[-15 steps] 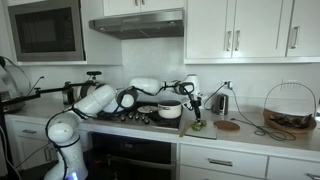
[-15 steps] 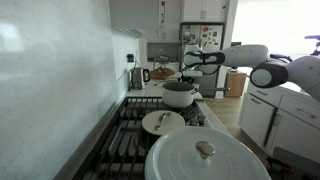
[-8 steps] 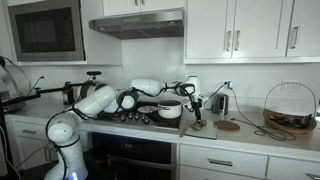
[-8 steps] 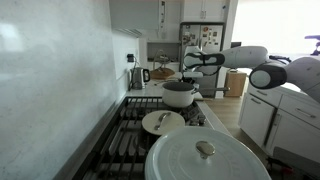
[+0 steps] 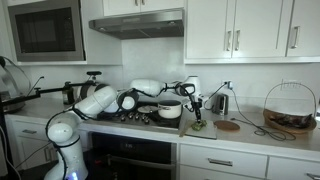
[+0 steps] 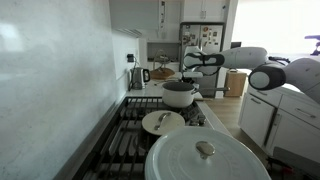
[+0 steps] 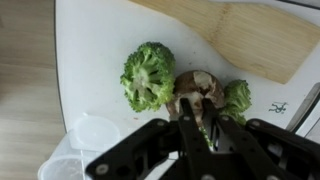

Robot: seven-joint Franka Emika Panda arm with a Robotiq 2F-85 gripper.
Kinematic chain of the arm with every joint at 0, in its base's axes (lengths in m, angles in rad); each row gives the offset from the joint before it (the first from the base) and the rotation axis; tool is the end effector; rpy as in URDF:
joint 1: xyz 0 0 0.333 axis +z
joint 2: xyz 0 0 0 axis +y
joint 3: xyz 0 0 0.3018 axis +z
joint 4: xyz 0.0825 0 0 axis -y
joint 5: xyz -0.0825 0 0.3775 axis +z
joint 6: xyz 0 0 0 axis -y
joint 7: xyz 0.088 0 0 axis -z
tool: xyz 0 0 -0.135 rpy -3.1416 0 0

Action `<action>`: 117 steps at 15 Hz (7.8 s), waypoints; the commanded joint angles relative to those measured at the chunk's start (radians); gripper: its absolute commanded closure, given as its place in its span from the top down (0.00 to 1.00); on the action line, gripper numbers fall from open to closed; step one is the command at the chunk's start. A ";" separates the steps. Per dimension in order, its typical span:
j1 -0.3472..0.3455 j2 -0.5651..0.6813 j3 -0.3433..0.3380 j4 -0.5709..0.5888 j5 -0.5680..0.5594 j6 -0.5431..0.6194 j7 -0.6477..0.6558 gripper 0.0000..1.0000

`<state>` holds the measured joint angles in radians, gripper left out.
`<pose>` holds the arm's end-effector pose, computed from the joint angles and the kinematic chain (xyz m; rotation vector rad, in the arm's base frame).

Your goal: Take the object on the counter and put it in the pot

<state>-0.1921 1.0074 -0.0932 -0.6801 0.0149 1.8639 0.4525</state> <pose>0.7715 -0.1877 0.3464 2.9017 -1.0436 0.2847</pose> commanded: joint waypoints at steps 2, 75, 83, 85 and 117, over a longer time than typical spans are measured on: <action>-0.002 0.021 0.006 0.059 0.001 -0.037 -0.022 0.04; 0.305 -0.069 0.016 0.300 -0.079 -0.758 -0.251 0.04; 0.303 -0.069 0.020 0.297 -0.080 -0.722 -0.245 0.88; 0.302 -0.069 0.021 0.295 -0.079 -0.716 -0.244 0.99; 0.356 -0.335 0.084 0.307 -0.056 -0.746 -0.233 1.00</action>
<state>0.1644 0.6821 -0.0091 -0.3570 -0.0413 1.1119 0.2207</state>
